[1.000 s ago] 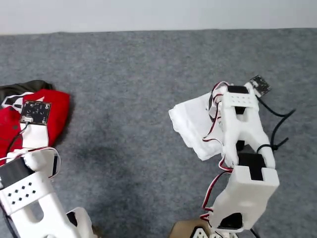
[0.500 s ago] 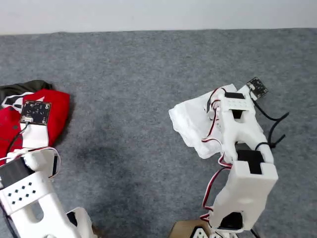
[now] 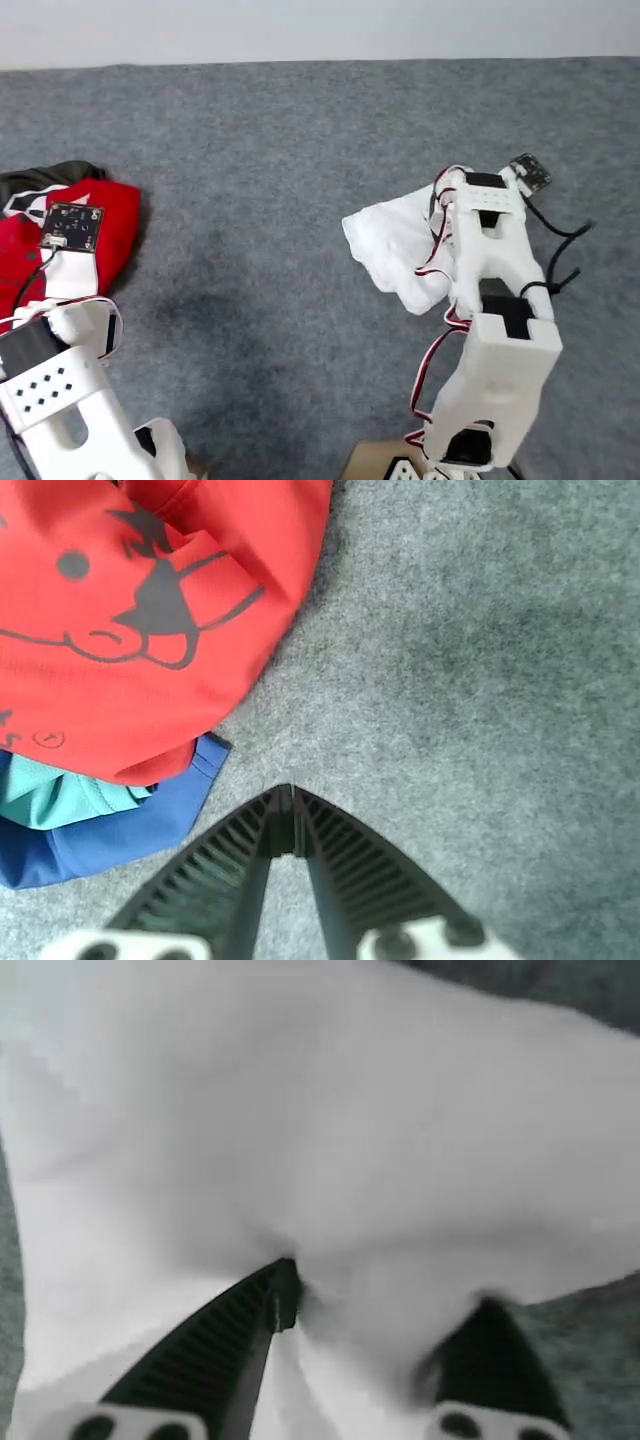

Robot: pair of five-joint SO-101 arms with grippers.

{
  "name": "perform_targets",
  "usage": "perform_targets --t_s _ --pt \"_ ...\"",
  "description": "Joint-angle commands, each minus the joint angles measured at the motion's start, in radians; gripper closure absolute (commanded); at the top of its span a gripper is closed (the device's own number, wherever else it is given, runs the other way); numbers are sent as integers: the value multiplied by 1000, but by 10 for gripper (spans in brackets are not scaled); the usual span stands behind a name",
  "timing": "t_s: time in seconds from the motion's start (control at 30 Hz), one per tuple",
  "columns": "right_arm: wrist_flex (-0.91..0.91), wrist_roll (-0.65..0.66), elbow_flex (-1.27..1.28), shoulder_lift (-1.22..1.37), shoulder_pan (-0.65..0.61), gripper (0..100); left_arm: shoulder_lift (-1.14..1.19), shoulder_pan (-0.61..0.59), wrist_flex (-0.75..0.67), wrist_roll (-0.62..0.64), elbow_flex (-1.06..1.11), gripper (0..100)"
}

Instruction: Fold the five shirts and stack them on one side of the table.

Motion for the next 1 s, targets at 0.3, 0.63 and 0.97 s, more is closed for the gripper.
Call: perform_targets --t_s 0.3,0.63,0.97 --pt "51 150 -41 -154 96 990 -15 3 -3 -3 -5 997" --pt "56 459 -44 -312 286 990 -15 3 -3 -3 -5 997" --pt "-25 924 -44 -292 522 990 -15 3 2 -3 -5 997"
